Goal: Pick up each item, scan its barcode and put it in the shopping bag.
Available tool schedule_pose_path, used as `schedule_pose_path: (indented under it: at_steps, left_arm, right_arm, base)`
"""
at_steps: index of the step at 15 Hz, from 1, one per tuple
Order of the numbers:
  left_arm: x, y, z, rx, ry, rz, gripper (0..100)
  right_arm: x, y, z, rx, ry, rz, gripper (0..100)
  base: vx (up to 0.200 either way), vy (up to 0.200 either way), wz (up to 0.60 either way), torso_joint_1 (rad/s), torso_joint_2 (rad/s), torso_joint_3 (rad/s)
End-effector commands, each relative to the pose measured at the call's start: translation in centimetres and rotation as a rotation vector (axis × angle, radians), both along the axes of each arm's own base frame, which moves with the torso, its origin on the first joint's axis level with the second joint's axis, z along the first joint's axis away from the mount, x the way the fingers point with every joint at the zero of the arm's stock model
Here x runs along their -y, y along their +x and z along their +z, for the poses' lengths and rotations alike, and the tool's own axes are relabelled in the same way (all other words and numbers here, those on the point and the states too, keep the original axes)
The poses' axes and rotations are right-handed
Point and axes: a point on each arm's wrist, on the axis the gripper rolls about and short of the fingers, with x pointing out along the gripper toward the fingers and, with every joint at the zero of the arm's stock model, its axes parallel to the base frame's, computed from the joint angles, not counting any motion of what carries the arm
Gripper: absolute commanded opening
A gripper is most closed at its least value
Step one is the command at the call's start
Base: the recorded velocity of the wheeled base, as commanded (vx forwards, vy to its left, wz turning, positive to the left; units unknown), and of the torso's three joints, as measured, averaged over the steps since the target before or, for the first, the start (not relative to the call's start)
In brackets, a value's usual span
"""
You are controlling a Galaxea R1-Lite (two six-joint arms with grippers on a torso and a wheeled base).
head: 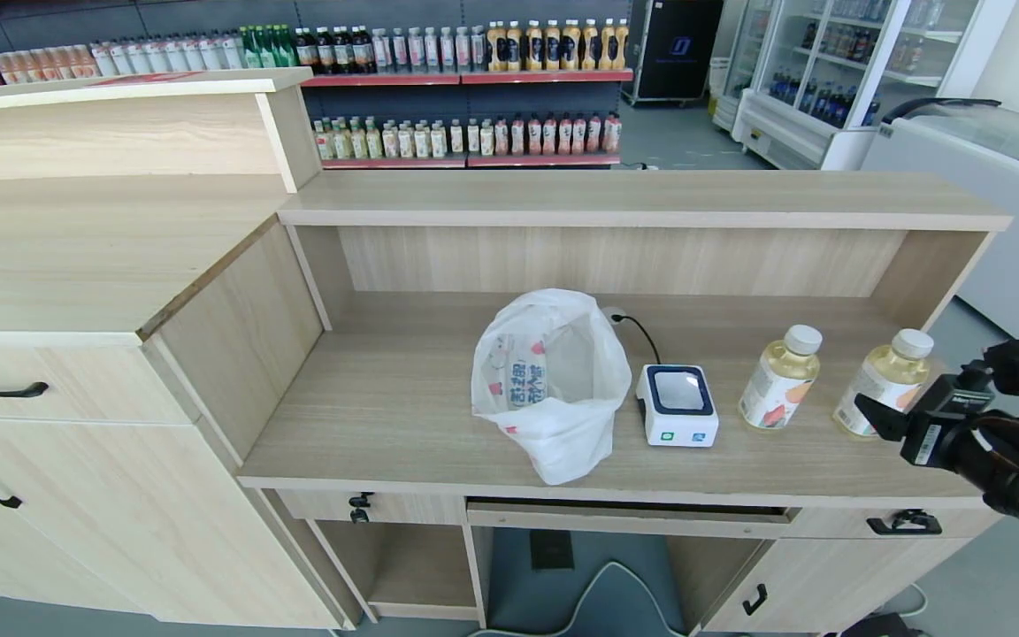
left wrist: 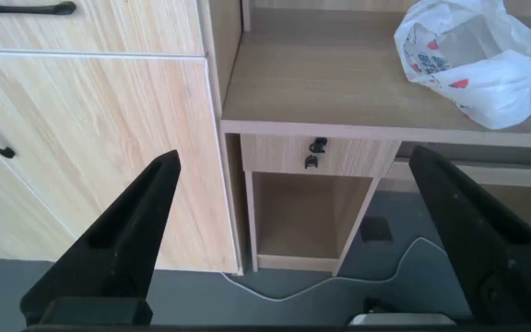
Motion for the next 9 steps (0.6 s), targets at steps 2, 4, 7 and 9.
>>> schedule_pose_path:
  at_steps: [2, 4, 7, 9]
  left_arm:
    - [0.0, 0.0, 0.0, 0.000, 0.000, 0.000, 100]
    - [0.0, 0.0, 0.0, 0.000, 0.000, 0.000, 100]
    - [0.0, 0.0, 0.0, 0.000, 0.000, 0.000, 100]
    - [0.0, 0.0, 0.0, 0.000, 0.000, 0.000, 100]
  right_arm:
    - [0.6, 5.1, -3.8, -0.037, 0.007, 0.014, 100]
    - [0.5, 6.7, -3.9, -0.007, 0.002, 0.027, 100]
    - [-0.2, 8.9, -5.2, -0.009, -0.007, 0.060, 100]
    - [-1.2, 9.7, -5.7, -0.009, -0.015, 0.089, 100]
  base:
    - [0.000, 0.000, 0.00, 0.000, 0.00, 0.000]
    - [0.000, 0.000, 0.00, 0.000, 0.00, 0.000]
    - [0.000, 0.000, 0.00, 0.000, 0.00, 0.000]
    - [0.000, 0.000, 0.00, 0.000, 0.00, 0.000]
